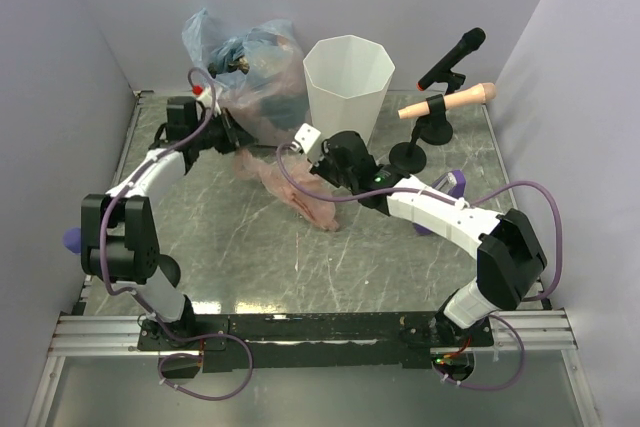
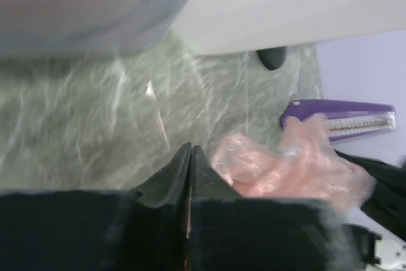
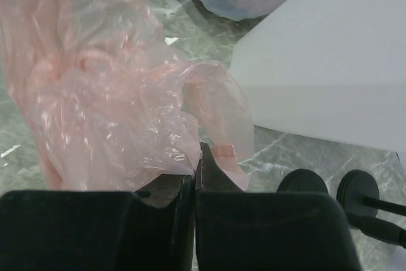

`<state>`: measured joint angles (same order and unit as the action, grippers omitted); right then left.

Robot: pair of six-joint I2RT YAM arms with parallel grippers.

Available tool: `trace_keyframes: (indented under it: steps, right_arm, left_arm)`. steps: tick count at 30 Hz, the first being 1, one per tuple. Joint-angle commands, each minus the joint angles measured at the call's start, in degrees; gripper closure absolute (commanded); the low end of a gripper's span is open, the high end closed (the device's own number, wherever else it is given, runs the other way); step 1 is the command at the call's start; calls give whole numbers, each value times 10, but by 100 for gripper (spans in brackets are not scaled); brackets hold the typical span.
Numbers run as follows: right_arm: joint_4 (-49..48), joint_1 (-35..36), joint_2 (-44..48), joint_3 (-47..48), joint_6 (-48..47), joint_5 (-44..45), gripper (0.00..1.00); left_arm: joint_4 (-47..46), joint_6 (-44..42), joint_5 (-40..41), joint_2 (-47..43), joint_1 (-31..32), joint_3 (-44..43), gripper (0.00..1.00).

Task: Put the trash bags into the trash bin

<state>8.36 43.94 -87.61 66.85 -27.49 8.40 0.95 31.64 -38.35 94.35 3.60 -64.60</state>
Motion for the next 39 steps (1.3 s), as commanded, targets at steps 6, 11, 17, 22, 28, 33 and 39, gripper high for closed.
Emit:
trace_keyframes:
  steps: [6,11,17,22,28,33,39]
  right_arm:
    - [-11,-24,2,47,14,-18,100]
    - [-4,-26,-5,58,23,-23,100]
    - [12,-26,-12,68,36,-32,100]
    - [16,-26,-12,69,41,-39,100]
    - [15,-26,-9,66,39,-38,100]
    - [27,-34,20,44,20,-43,100]
    - [240,-91,107,36,-123,-271,83]
  left_arm:
    - [108,-77,27,-36,-10,-51,39]
    - [50,-48,58,-84,-4,16,28]
    - [25,-42,65,-51,1,-5,27]
    - [-60,-10,36,-35,14,10,29]
    - [-86,13,-38,10,20,-7,76]
    - [-66,-40,-68,-1,19,-40,99]
    - [-26,-186,-57,-36,4,-131,99]
